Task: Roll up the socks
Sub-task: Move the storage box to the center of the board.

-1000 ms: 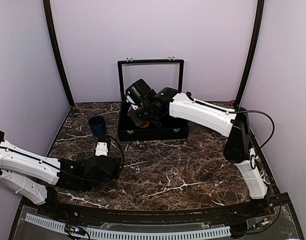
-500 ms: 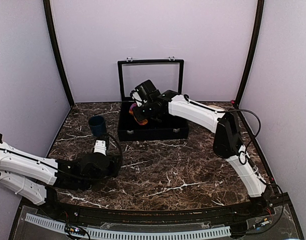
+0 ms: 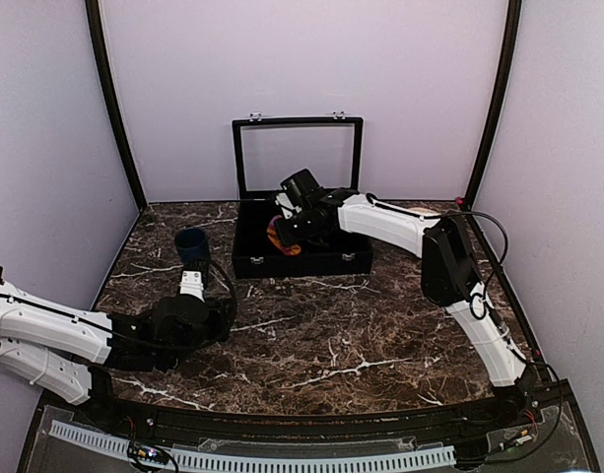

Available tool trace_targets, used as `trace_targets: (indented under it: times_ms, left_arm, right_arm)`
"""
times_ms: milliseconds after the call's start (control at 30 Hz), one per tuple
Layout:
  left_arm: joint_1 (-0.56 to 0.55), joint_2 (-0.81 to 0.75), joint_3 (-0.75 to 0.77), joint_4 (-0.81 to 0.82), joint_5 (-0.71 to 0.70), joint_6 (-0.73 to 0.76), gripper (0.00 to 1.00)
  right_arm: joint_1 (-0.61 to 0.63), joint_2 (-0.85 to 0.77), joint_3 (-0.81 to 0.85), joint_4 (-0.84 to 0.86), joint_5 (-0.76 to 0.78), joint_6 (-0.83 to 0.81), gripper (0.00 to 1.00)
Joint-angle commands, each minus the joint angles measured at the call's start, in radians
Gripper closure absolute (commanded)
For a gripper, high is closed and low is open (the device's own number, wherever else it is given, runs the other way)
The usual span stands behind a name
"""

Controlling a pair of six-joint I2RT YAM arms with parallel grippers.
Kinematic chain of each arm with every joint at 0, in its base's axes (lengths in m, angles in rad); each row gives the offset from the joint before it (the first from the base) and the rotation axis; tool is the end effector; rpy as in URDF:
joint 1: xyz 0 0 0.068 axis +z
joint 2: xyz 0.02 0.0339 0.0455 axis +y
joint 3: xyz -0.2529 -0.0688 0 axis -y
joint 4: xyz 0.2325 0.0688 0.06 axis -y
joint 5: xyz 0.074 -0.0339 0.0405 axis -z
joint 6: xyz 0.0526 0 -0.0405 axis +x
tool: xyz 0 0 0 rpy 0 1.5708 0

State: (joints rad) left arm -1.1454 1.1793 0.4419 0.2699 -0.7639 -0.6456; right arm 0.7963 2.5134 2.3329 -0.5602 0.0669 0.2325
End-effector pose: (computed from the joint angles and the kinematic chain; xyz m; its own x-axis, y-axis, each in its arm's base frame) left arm 0.1305 -0.1999 0.1849 -0.3910 -0.1899 -0.9006 0.2099 0.9343 -0.2881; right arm 0.3924 0.3960 0.1941 -0.6156 -0.3005 -0.7285 -0.5517 0.8245 0.1261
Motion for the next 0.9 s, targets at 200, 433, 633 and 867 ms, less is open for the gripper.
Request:
trace_targets:
  times_ms: [200, 433, 633, 867]
  left_arm:
    - [0.017, 0.006, -0.022, 0.034, 0.009, 0.011, 0.64]
    - [0.018, 0.019, -0.02, 0.041, 0.017, 0.011, 0.64]
    - [0.018, 0.016, -0.024, 0.03, 0.016, -0.002, 0.65]
    - [0.018, 0.012, -0.029, 0.029, 0.018, -0.009, 0.65]
  right_arm:
    - [-0.007, -0.014, -0.15, 0.071, -0.086, 0.051, 1.0]
    - [-0.009, -0.052, -0.241, 0.031, -0.065, 0.034, 1.0]
    - [-0.008, -0.089, -0.316, -0.007, -0.034, 0.009, 1.0]
    - [-0.008, -0.145, -0.404, -0.039, -0.014, -0.015, 1.0]
